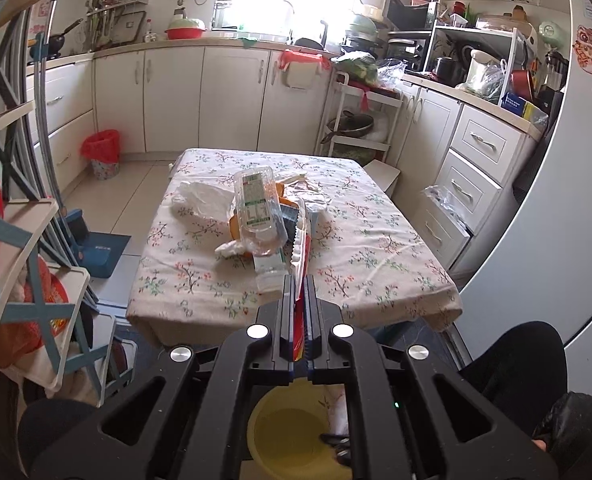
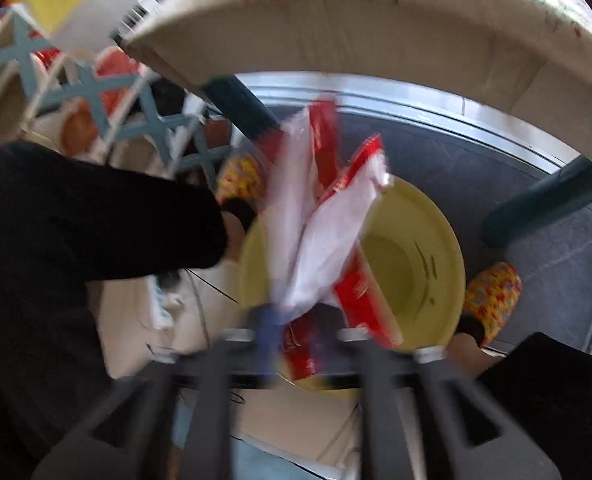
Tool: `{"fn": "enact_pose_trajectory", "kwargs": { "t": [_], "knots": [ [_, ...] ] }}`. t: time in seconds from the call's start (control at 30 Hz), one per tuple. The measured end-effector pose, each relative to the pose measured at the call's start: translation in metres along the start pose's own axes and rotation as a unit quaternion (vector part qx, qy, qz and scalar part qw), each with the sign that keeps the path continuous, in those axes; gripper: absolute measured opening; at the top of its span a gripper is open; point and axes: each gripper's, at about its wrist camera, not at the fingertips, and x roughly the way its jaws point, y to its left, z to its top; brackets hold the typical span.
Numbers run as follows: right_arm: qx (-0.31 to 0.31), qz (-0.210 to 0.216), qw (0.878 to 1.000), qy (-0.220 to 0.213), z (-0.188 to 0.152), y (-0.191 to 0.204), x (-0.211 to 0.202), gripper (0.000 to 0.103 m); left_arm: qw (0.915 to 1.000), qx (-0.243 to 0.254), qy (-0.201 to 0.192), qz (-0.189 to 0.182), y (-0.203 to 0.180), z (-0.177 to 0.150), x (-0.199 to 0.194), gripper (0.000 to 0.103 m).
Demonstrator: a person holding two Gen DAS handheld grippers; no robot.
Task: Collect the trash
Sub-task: 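Drop the red bag into the yellow basin with the right tool while the left tool drops the strip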
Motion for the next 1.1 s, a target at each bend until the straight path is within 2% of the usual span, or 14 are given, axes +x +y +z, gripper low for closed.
{"fn": "enact_pose_trajectory", "kwargs": {
  "t": [0.2,0.4,0.6,0.93,1.0,1.1],
  "knots": [
    [0.012,-0.025,0.997,-0.073,-0.002,-0.006,-0.031,0.058,0.9999,-0.009,0.011,0.006,0.006,-0.014,-0.010,0.004],
    [0.027,-0.050,0.981,-0.185,0.000,-0.003,-0.075,0.063,0.9996,-0.013,0.024,0.009,0.006,-0.025,-0.015,0.004],
    [0.042,-0.089,0.949,-0.300,-0.009,-0.007,-0.121,0.070,0.9987,-0.011,0.049,0.006,-0.002,-0.038,-0.011,0.004],
    [0.068,-0.122,0.895,-0.424,-0.025,-0.008,-0.169,0.078,0.9912,-0.008,0.131,-0.018,-0.024,-0.075,0.016,0.004],
    [0.070,-0.124,0.889,-0.436,-0.026,-0.008,-0.174,0.081,0.9885,-0.008,0.150,-0.022,-0.027,-0.084,0.023,0.004],
    [0.075,-0.120,0.886,-0.441,-0.031,-0.009,-0.179,0.082,0.9848,-0.006,0.172,-0.024,-0.033,-0.095,0.031,0.004]
  ]
}}
